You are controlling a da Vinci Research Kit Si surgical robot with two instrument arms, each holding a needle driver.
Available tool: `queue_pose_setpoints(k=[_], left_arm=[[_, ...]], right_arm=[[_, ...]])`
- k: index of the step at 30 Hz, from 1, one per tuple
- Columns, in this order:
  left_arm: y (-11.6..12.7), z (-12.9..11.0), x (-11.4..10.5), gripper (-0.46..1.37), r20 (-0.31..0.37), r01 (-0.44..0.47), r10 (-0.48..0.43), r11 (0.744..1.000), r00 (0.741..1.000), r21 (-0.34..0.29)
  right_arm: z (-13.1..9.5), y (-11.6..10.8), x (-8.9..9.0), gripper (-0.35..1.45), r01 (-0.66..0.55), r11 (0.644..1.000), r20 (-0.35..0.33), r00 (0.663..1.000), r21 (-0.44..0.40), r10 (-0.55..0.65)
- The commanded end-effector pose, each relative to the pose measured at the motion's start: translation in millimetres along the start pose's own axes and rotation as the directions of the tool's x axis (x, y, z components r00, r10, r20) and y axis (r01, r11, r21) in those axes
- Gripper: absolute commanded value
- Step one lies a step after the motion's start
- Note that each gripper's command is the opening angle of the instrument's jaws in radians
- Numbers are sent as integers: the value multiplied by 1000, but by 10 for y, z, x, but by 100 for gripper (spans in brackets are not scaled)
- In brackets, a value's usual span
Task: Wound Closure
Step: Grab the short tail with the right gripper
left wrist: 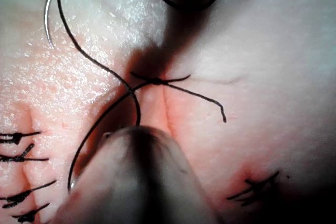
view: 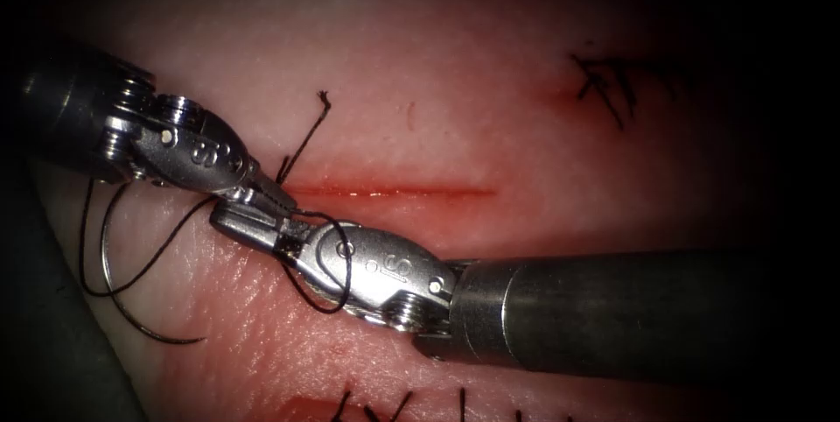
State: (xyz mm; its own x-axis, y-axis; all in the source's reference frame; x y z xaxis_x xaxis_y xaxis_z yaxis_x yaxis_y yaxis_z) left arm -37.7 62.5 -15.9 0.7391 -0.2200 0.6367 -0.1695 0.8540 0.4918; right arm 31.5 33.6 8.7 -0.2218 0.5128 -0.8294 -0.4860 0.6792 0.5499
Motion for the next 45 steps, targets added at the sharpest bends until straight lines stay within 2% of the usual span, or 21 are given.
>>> queue_pose_setpoints(k=[1,7,15,30,39,45], left_arm=[[1,-1,-1,-35,2,1,-1,1000,1000,0],[4,-1,1,-35,3,-12,12,1000,1000,-3],[16,-3,15,-35,13,-25,25,1000,1000,-16],[24,2,15,-35,26,-22,22,999,999,-26],[38,-6,32,-35,66,-12,15,999,998,-37],[42,-8,42,-35,92,-4,9,999,996,-52]], right_arm=[[0,0,0,-35,0,1000,-1,1000,-4,0],[-2,-4,-2,-35,1,1000,-1,1000,23,-1],[-6,-9,-3,-35,9,999,2,1000,48,-9],[-9,-14,-25,-35,25,995,10,1000,97,-26],[-20,-15,-16,-35,34,993,8,999,114,-35],[-19,-15,-16,-35,34,992,1,999,120,-34]])
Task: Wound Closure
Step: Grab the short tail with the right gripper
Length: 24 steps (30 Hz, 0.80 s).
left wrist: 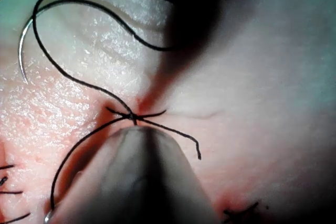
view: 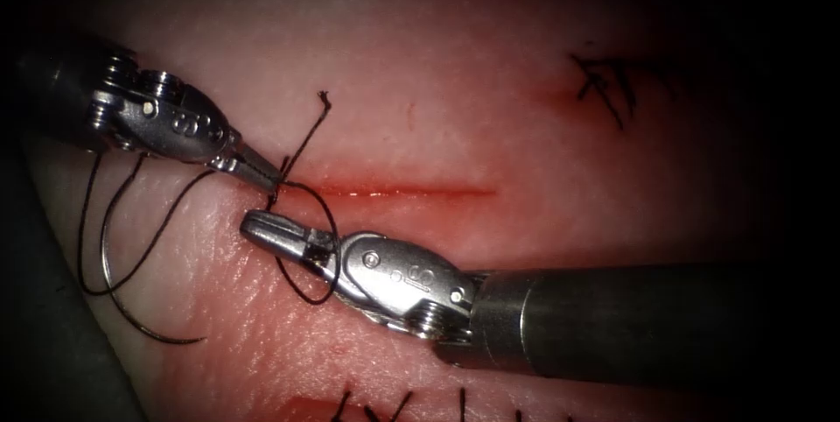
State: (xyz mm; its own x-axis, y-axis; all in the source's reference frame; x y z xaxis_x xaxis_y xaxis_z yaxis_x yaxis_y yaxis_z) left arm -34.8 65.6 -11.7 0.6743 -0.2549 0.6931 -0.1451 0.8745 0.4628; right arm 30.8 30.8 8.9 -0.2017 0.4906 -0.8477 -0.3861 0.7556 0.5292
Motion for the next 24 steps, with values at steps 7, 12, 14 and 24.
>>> queue_pose_setpoints(k=[7,12,14,24], left_arm=[[-3,8,7,-35,60,3,-2,1000,998,-19],[-6,12,9,-35,72,8,-5,1000,997,-30],[-6,13,10,-35,77,8,-5,999,997,-34],[-19,14,17,-35,92,1,3,999,996,-45]], right_arm=[[5,4,13,-35,15,999,-54,998,-31,-17],[11,10,22,-35,35,997,-99,994,-68,-41],[13,11,24,-35,30,995,-102,994,-96,-40],[13,17,29,-35,-47,973,-122,992,-226,19]])
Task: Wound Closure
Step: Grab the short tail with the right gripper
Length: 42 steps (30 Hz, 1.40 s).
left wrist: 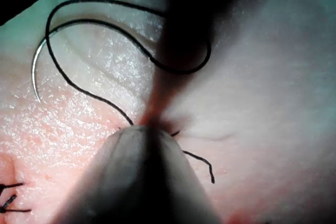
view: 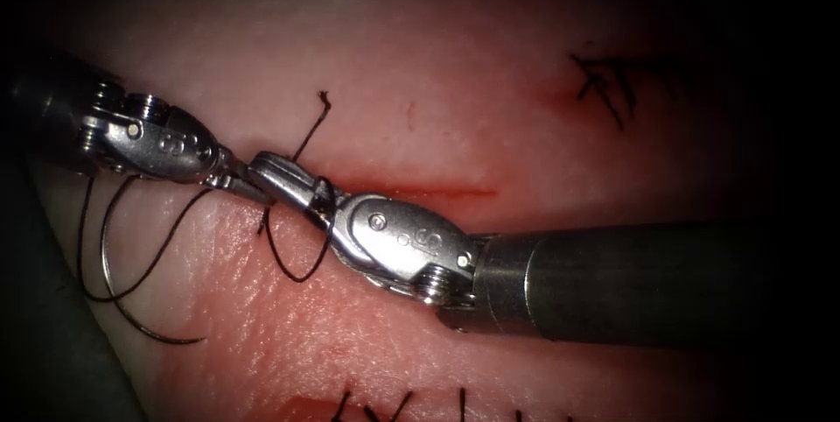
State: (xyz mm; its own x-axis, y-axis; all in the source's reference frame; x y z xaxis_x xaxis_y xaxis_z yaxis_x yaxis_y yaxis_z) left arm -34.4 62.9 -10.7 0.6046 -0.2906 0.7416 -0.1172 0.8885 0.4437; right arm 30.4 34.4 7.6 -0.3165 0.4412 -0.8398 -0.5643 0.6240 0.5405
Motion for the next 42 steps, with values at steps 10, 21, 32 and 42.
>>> queue_pose_setpoints(k=[10,21,32,42], left_arm=[[-21,0,-3,-35,3,-3,3,1000,1000,-17],[-21,-2,-3,-35,3,-3,3,1000,1000,-15],[-20,-4,-6,-35,4,6,-6,1000,1000,-13],[-18,-2,-9,-35,4,3,-3,1000,1000,-13]], right_arm=[[2,-2,-8,-35,-534,742,-123,836,-404,535],[-3,1,-32,41,-543,690,-48,801,-478,596],[-6,10,-46,91,-520,680,-17,801,-517,599],[-8,22,-60,93,-473,682,9,819,-558,574]])
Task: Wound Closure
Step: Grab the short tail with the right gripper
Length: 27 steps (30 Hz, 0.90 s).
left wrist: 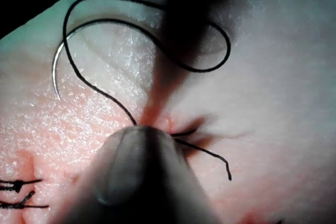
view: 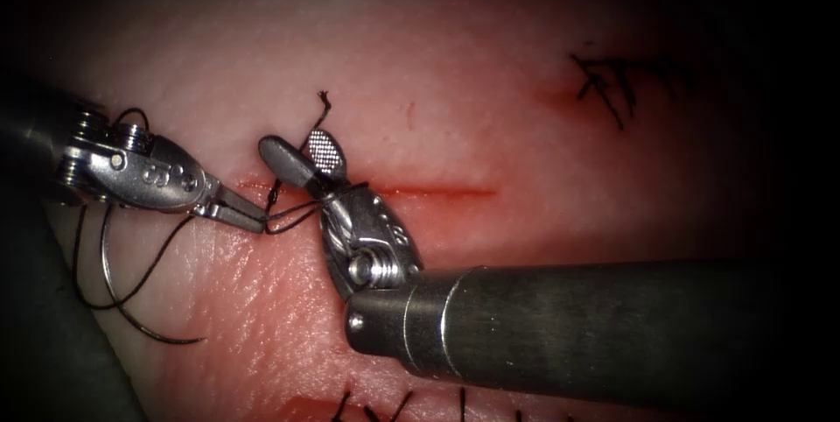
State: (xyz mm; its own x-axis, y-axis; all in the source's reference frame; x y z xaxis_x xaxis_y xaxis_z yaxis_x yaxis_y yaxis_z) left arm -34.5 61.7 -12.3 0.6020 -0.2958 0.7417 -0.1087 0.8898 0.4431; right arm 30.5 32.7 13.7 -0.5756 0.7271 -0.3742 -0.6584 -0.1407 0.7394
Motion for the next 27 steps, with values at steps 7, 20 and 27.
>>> queue_pose_setpoints(k=[7,20,27], left_arm=[[7,0,-5,-35,1,-6,6,1000,1000,-3],[11,2,-10,-35,-4,-9,9,1000,1000,-1],[13,1,-10,-35,-4,-8,8,1000,1000,0]], right_arm=[[9,18,-3,91,14,1000,5,1000,-21,-14],[35,32,-3,88,23,998,13,1000,-52,-23],[44,41,-8,80,33,997,21,999,-66,-31]])
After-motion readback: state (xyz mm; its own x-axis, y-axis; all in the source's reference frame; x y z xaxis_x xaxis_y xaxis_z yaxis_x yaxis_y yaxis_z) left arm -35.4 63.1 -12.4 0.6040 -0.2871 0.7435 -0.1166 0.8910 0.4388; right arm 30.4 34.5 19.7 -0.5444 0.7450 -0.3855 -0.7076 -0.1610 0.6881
